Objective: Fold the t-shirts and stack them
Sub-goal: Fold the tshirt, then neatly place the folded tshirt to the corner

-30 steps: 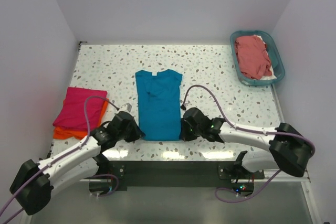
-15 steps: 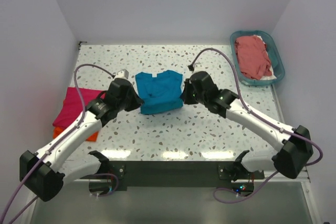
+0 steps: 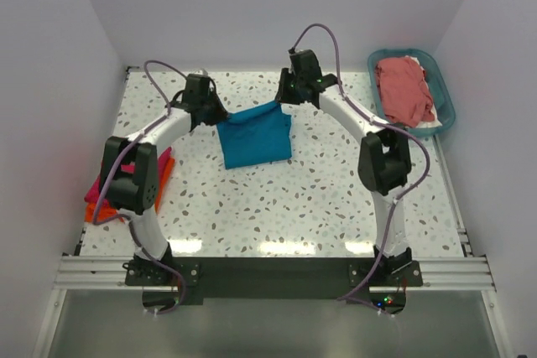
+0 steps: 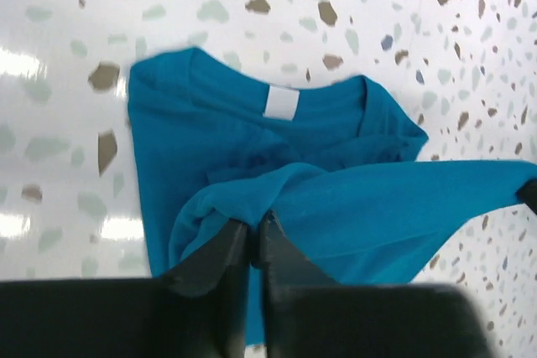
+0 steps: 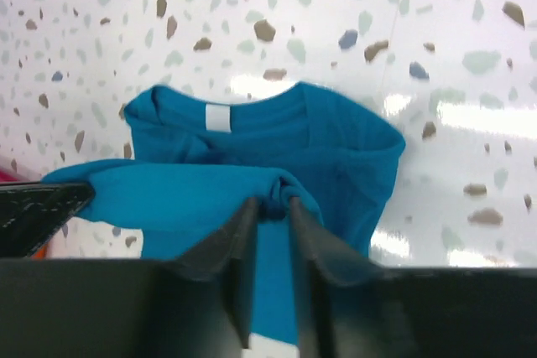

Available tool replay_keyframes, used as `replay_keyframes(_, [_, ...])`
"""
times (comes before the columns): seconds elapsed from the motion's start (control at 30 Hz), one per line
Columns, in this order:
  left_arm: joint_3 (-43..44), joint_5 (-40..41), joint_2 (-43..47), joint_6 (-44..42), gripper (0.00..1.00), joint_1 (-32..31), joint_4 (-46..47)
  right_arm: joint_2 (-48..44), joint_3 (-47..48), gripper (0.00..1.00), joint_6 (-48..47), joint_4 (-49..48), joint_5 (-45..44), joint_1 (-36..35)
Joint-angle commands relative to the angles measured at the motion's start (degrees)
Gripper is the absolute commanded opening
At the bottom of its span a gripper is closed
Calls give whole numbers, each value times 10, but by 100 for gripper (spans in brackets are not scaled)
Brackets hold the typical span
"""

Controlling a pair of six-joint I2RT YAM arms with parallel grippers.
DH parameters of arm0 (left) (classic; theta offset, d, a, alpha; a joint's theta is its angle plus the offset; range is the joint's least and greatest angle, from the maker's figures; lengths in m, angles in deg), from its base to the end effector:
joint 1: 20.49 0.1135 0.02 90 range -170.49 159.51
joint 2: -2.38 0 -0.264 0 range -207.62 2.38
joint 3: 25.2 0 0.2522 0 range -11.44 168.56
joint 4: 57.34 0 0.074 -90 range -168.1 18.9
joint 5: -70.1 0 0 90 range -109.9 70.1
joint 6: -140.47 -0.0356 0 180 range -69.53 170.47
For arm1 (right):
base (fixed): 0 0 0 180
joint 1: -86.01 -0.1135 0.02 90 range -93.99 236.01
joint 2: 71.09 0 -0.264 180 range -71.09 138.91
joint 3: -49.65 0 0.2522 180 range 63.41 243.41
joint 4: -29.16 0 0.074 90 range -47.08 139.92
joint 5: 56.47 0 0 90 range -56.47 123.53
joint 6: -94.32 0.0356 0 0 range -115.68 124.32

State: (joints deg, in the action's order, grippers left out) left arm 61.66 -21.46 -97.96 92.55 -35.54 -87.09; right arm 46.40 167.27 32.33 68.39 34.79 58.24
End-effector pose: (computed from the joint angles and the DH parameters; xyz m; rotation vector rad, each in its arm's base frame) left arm 0.3788 -0.1028 0.2394 -0.5439 2.3230 -0.5218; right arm 0.4236 0.2239 0.2791 -0.0073 2.3109 0.5369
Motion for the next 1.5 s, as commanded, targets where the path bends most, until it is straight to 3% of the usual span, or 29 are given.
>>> replay_keyframes(0.0, [74, -71, -94, -31, 25, 34, 88, 114, 142, 31, -4, 49, 48, 32])
replay_keyframes(0.03, [86, -91, -111, -33, 33, 50, 99, 133, 166, 42, -3, 56, 50, 37])
replay_keyframes(0.07, [99, -108, -130, -45, 52, 56, 113, 147, 208, 49, -3, 62, 54, 46])
replay_keyframes(0.17, [101, -108, -124, -57, 76, 78, 119, 168, 249, 68, -21, 90, 49, 60])
replay_keyframes(0.3, [31, -86, -61, -50, 81, 87, 116, 107, 166, 69, -30, 64, 28, 58])
replay_keyframes(0.5, [-90, -105, -13, -36, 81, 82, 108, 27, -5, 63, -46, 31, -24, 11])
replay_keyframes(0.57, [-119, -116, -8, -42, 86, 76, 118, 26, -39, 60, -46, 23, -34, 0])
replay_keyframes(0.63, [-118, -124, -14, -46, 88, 66, 124, 32, -50, 51, -44, 15, -30, -4])
replay_keyframes(0.93, [-41, -65, -105, -68, 91, 16, 61, 55, -52, 52, -52, 27, -56, -14])
replay_keyframes(1.13, [-10, -27, -149, -52, 78, -16, 36, 57, -42, 54, -55, 26, -61, 1])
replay_keyframes(1.23, [1, -17, -159, -36, 61, -31, 36, 64, -32, 54, -55, 32, -55, 6])
replay_keyframes(1.33, [15, -15, -167, -25, 34, -35, 25, 58, -18, 54, -58, 41, -54, 11])
replay_keyframes(1.37, [19, -13, -166, -18, 14, -34, 19, 51, -15, 54, -59, 48, -56, 12])
replay_keyframes(1.4, [24, -12, -165, -12, 2, -33, 13, 45, -13, 54, -59, 53, -57, 12])
replay_keyframes(1.47, [43, 5, -154, 13, 0, -31, -16, 32, -13, 54, -57, 64, -65, 13])
